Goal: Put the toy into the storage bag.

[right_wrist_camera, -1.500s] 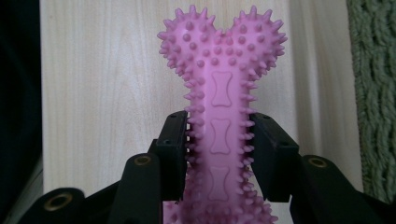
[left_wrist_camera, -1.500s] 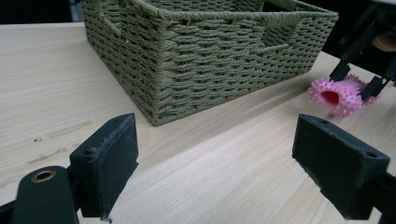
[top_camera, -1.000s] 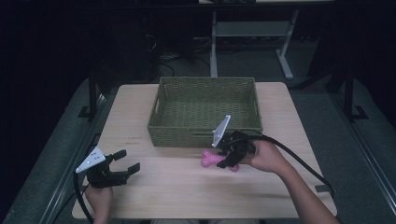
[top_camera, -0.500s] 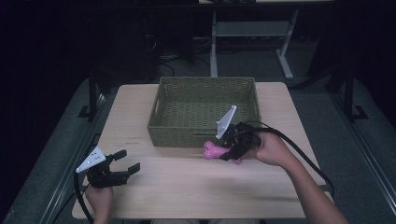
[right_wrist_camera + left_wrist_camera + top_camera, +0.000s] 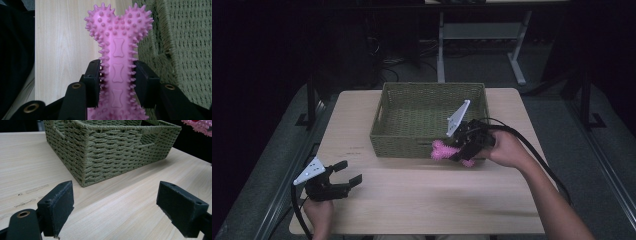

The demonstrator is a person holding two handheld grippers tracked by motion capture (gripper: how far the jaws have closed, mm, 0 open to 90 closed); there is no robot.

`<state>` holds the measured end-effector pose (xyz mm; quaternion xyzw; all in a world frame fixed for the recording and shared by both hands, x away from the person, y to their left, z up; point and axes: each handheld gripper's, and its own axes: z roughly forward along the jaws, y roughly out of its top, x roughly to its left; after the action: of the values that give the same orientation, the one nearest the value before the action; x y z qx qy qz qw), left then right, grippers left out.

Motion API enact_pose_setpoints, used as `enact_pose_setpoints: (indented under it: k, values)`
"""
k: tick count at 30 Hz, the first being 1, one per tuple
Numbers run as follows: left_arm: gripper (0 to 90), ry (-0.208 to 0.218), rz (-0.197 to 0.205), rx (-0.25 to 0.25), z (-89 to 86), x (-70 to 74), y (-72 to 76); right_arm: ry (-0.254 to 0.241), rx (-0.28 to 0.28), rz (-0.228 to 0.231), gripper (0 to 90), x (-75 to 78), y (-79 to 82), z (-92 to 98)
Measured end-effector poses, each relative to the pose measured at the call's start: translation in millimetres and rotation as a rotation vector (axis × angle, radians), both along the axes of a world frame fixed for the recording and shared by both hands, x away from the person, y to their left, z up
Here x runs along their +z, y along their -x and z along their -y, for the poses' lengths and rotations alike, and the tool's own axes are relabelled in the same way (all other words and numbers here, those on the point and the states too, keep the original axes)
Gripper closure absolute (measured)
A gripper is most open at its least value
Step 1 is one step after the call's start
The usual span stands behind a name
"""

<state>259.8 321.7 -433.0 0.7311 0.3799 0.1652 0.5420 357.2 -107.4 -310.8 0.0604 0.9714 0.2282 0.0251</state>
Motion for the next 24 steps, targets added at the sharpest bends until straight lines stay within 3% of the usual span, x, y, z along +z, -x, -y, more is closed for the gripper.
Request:
enact_pose_setpoints:
  k: [14, 24]
  values:
    - [13.9, 0.001, 0.0, 0.002, -0.8, -0.1, -0.4, -0.008, -0.023, 0.005, 58.4, 17.4, -21.7, 2.2]
    - [13.9, -0.002, -0.004, -0.004, 1.0, -0.6, -1.2, -0.002, -0.05, 0.006, 58.4, 20.2, -39.5, 6.9]
